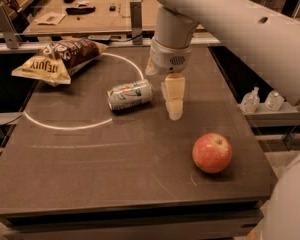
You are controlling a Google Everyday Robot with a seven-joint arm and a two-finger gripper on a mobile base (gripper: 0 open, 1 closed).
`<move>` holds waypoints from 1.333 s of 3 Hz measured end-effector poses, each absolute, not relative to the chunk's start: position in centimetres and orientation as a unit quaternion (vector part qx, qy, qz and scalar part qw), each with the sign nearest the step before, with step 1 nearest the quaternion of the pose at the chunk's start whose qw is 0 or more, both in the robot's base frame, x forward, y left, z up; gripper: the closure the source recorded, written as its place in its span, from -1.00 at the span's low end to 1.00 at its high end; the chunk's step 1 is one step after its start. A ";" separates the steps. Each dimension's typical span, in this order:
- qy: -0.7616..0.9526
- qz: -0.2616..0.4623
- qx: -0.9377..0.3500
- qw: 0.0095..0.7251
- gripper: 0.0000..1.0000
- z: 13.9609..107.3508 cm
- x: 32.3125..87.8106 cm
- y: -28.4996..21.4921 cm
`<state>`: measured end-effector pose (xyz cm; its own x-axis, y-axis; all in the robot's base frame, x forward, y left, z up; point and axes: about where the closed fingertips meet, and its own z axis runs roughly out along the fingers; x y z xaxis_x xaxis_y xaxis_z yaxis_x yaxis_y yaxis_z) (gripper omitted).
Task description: Place 7up can upright
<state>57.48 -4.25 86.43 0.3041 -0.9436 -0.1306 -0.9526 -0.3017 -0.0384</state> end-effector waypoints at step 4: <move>0.563 0.014 -0.825 0.054 -1.00 85.8 58.7 1.6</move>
Offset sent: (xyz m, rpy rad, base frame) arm -0.0067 0.0460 -0.0063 -0.0537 -0.0102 0.0747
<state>58.71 1.56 85.81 0.3661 -0.9268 -0.0836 -0.9299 -0.3607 -0.0725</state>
